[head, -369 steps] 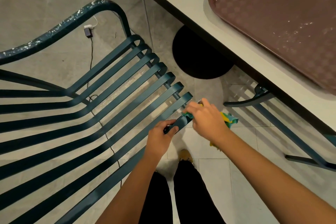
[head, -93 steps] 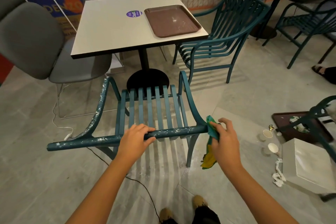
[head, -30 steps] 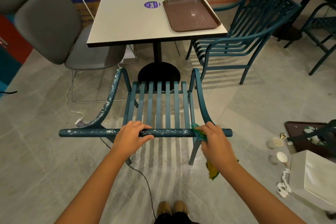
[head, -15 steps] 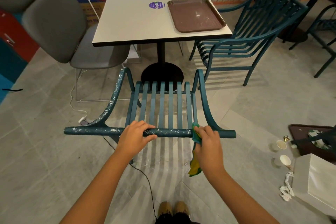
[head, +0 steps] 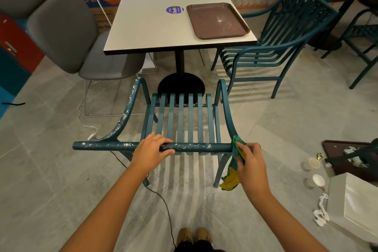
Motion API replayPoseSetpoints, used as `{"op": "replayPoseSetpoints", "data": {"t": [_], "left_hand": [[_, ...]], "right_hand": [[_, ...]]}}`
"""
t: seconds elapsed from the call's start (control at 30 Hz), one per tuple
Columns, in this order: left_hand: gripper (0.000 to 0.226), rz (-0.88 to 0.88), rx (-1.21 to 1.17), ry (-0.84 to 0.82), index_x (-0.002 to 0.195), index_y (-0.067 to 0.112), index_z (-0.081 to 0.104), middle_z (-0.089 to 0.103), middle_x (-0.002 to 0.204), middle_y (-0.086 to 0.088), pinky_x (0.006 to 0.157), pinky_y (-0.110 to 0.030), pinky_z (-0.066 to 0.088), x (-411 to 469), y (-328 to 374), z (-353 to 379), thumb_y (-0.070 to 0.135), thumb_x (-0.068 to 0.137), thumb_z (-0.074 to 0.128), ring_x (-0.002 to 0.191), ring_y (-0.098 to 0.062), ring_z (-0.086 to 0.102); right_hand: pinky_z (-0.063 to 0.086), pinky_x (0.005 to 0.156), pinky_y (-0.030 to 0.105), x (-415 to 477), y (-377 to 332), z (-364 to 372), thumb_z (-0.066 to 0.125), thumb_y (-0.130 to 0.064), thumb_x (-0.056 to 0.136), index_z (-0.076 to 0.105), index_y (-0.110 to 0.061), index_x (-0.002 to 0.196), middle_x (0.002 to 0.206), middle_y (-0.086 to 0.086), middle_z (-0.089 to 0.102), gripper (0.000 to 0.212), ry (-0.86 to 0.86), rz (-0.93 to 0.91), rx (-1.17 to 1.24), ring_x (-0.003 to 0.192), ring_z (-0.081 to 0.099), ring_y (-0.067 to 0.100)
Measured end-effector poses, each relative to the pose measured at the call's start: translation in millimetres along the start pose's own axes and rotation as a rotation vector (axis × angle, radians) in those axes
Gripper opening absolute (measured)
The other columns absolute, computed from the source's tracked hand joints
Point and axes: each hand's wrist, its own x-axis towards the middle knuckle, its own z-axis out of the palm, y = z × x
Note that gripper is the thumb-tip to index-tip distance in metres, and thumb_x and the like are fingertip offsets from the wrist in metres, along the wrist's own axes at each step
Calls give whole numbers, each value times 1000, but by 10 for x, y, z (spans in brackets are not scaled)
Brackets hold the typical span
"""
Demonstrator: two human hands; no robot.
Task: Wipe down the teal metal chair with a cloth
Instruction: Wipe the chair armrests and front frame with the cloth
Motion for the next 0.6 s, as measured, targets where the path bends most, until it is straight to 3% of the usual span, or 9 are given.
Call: {"op": "replayPoseSetpoints", "data": {"t": [0.23,0.43,0.6], "left_hand": [[37,-20,1,-12,120,26,56,58,110,8,93,-25,33,5,12,4,40,86,57,106,-10,46],[36,-43,-33,-24,119,26,57,58,110,8,97,-26,33,-7,22,5,39,85,58,108,-9,45],[34,-46,-33,-35,116,26,58,56,105,9,96,-25,34,-6,17,-4,39,85,59,107,-11,45]], "right_hand": [[57,71,39,-72,-218,335,69,13,70,56,2,119,98,17,55,52,-76,-104,-49,83,57,29],[50,89,34,-39,-442,399,54,3,87,38,-7,137,122,11,45,54,-222,-175,-135,111,46,25],[50,87,30,93,-386,236,52,-6,90,53,-11,126,109,3,52,37,-150,-140,26,98,53,19]]}}
